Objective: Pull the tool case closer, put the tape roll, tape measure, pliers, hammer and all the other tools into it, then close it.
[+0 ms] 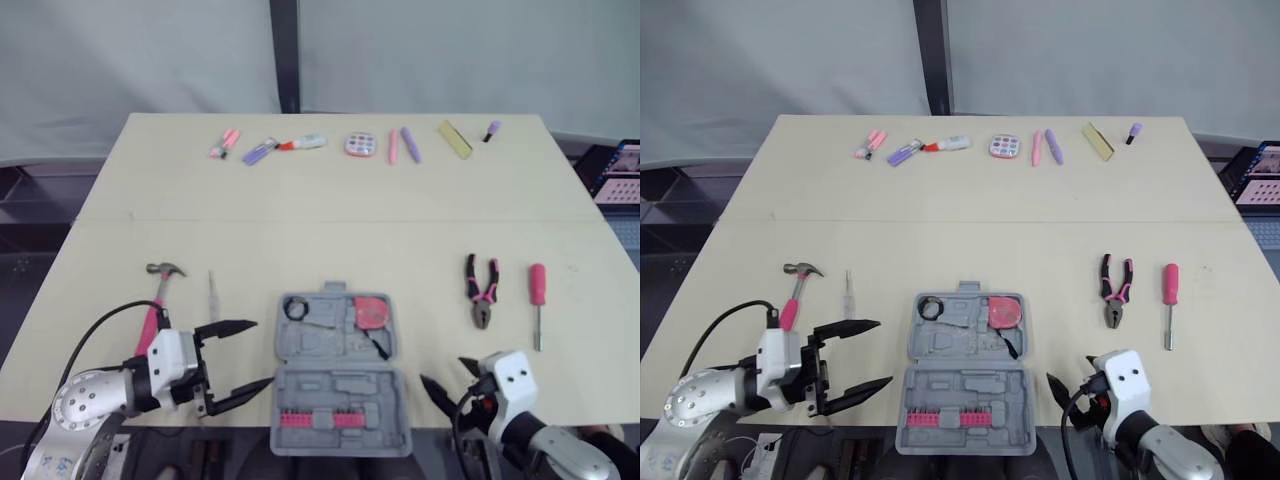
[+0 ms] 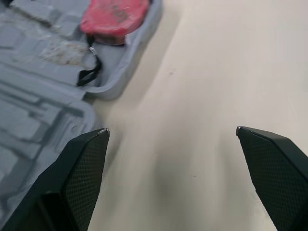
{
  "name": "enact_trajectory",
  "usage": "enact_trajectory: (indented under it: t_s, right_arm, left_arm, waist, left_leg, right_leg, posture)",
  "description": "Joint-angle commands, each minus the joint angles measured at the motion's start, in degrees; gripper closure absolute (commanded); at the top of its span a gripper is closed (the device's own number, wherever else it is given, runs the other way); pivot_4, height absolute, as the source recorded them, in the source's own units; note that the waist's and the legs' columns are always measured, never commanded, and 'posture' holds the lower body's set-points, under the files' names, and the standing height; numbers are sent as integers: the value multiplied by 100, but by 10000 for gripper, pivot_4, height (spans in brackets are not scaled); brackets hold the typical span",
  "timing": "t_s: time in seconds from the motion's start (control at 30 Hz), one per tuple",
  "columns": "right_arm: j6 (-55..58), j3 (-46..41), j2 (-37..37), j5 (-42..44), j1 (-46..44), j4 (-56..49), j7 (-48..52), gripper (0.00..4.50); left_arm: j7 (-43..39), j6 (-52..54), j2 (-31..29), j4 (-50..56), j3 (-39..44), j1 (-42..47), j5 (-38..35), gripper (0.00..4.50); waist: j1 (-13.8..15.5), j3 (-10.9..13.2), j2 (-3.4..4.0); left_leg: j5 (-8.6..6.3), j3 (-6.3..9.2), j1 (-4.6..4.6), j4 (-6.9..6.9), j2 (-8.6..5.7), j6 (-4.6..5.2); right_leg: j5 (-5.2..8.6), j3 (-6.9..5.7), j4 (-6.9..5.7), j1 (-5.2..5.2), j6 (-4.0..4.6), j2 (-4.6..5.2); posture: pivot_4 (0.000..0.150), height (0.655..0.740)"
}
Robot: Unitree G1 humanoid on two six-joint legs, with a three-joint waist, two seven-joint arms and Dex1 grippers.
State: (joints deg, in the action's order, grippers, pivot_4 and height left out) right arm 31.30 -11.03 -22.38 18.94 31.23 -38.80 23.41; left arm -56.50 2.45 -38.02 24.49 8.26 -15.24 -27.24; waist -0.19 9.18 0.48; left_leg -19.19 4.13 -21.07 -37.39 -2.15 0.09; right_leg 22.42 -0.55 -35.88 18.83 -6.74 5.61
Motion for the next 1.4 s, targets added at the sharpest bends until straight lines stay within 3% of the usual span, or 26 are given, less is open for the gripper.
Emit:
enact_trajectory:
  t_s: [0.03,0.27,0.4,0.7,1.17,1.4]
  right_arm:
    - [118,-356,299,-54,-303,-253,-656,431]
    - [1092,-573,697,-117,-1374,-434,-1783,431]
    - [1549,-567,684,-215,-1953,-228,-2064,431]
    - [2057,-593,718,-533,-2948,691,-2429,431]
    - [1941,-790,960,-677,-3800,2259,-2513,431]
    - [1979,-887,973,-681,-3921,2522,-2545,431]
  left_arm:
    - [18,301,-130,295,-104,357,-144,0]
    - [216,977,-122,338,-337,1286,-230,0]
    - [288,1228,-68,462,-386,1321,-307,0]
    - [257,1637,-159,611,-336,1298,-572,0]
    - [179,1428,-191,582,-139,1010,-485,0]
    - [118,1301,-188,551,-117,874,-413,0]
  waist:
    - [3,0,1]
    - [-2,0,4]
    - [-46,1,6]
    - [-89,2,7]
    - [-150,3,10]
    - [-146,3,10]
  left_leg:
    - [0,0,0,-1,-1,0]
    - [0,1,-6,-2,-7,-1]
    - [1,-16,-9,2,-10,-1]
    - [2,-14,-10,-1,-14,-2]
    - [2,-16,-9,5,-11,-3]
    - [2,-16,-9,1,-12,-2]
  right_leg:
    - [0,1,0,0,0,1]
    - [0,6,-24,21,0,0]
    - [0,6,-98,69,0,-3]
    - [0,54,-109,73,0,-7]
    - [0,65,-122,85,0,-13]
    - [0,67,-123,82,0,-12]
  posture:
    - [1500,7400]
    - [1500,7400]
    - [1500,7400]
    - [1500,7400]
    - [1500,7400]
    - [1500,7400]
